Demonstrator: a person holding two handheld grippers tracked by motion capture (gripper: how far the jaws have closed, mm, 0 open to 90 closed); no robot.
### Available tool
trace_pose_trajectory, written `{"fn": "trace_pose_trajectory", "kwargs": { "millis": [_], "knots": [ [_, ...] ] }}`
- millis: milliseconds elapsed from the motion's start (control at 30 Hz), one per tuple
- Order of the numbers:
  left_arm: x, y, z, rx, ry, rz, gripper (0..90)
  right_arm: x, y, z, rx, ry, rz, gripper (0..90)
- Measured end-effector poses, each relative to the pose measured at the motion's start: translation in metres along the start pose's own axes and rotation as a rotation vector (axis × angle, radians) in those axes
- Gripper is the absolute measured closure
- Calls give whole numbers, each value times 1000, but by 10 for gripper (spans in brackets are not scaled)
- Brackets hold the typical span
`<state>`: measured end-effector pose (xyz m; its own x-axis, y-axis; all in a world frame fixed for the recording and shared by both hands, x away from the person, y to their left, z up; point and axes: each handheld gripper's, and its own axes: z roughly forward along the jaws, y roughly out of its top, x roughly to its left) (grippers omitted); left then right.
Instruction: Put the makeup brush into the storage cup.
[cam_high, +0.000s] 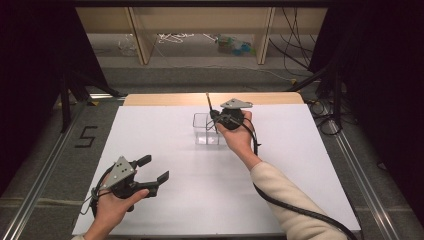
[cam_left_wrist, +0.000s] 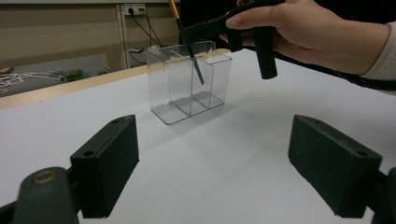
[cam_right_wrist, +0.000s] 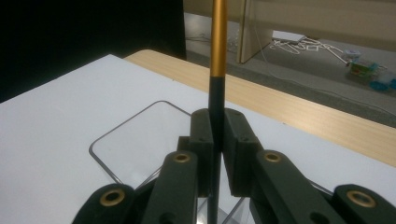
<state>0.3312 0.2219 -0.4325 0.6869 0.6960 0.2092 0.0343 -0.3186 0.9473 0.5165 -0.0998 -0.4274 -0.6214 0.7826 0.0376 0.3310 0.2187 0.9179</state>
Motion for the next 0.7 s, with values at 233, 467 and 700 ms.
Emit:
{"fn": "trace_pose_trajectory", "kwargs": {
  "millis": [233,467,700],
  "knots": [
    [0,0,0,-1,0,1,157,0,0,-1,5,-1,-1,833],
    [0,0,0,0,2,0,157,3,6,-10,25,-39,-1,504],
    [0,0,0,0,3,-1,157,4,13,-22,13,-40,-1,374]
  ]
}}
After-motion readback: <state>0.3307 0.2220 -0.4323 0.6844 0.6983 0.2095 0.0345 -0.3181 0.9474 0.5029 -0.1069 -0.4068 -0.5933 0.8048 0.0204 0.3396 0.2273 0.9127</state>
